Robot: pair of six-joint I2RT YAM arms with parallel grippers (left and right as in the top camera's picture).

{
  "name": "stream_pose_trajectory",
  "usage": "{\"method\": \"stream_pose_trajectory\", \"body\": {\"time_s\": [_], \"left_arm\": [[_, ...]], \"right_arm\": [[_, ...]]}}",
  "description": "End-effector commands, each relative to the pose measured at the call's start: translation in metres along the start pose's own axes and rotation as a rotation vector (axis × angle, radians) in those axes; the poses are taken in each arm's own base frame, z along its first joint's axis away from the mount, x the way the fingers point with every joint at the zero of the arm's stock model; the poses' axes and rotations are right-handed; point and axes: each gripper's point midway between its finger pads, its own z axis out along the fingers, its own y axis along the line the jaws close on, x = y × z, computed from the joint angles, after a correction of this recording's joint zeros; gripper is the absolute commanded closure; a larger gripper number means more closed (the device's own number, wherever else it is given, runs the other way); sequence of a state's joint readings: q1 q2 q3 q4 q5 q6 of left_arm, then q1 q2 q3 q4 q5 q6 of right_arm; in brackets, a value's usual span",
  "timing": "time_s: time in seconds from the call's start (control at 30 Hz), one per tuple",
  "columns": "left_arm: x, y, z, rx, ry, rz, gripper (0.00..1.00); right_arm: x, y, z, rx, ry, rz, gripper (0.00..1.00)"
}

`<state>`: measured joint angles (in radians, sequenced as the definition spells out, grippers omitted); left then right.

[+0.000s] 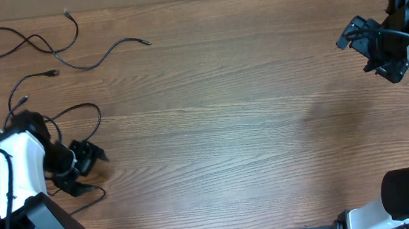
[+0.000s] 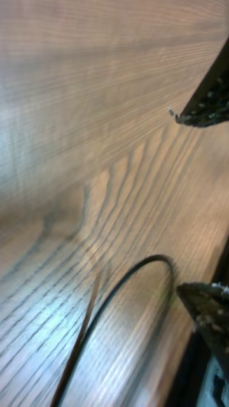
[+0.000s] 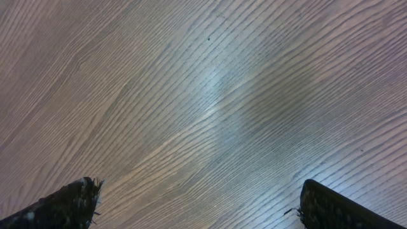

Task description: Untangle cables

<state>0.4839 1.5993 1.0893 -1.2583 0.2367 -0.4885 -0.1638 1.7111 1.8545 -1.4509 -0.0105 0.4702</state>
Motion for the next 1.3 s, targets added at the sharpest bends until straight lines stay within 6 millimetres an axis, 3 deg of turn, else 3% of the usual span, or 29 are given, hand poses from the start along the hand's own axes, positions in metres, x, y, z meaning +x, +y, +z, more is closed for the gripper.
{"method": "stream_pose_trajectory", "body": {"time_s": [0.0, 0.2, 0.33, 0.5, 0.67, 0.73, 0.93, 0.97, 1.13, 1.27], "left_arm": [[-0.007, -0.021, -0.037, 0.053, -0.049, 0.073, 0.19], [-0.004, -0.032, -0.079, 0.08, -0.085, 0.099, 0.2], [0.012, -0.049, -0.101, 0.182, -0.086, 0.181, 0.23], [0.043, -0.059, -0.13, 0.311, -0.148, 0.285, 0.2], [0.098, -0.073, -0.161, 0.463, -0.225, 0.521, 0.12], [0.12, -0.073, -0.166, 0.475, -0.248, 0.59, 0.06], [0.18, -0.074, -0.171, 0.502, -0.285, 0.828, 0.04], [0.185, -0.073, -0.171, 0.504, -0.284, 0.848, 0.0], [0.211, -0.058, -0.163, 0.479, -0.202, 0.867, 0.0], [0.211, -0.049, -0.157, 0.429, -0.181, 0.851, 0.01]], "right_arm": [[-0.001, -0.001, 0.0, 0.006, -0.008, -0.004, 0.0], [-0.001, -0.001, 0.0, 0.006, -0.009, -0.004, 0.0], [-0.001, -0.001, 0.0, 0.006, -0.008, -0.004, 0.0], [-0.001, -0.001, 0.0, 0.006, -0.009, -0.004, 0.0], [-0.001, -0.001, 0.0, 0.006, -0.008, -0.004, 0.0], [-0.001, -0.001, 0.0, 0.006, -0.009, -0.004, 0.0], [-0.001, -0.001, 0.0, 0.006, -0.009, -0.004, 0.0], [-0.001, -0.001, 0.0, 0.006, -0.008, -0.004, 0.0], [-0.001, -0.001, 0.0, 0.006, -0.008, -0.004, 0.0], [-0.001, -0.001, 0.0, 0.006, -0.009, -0.004, 0.0]]}}
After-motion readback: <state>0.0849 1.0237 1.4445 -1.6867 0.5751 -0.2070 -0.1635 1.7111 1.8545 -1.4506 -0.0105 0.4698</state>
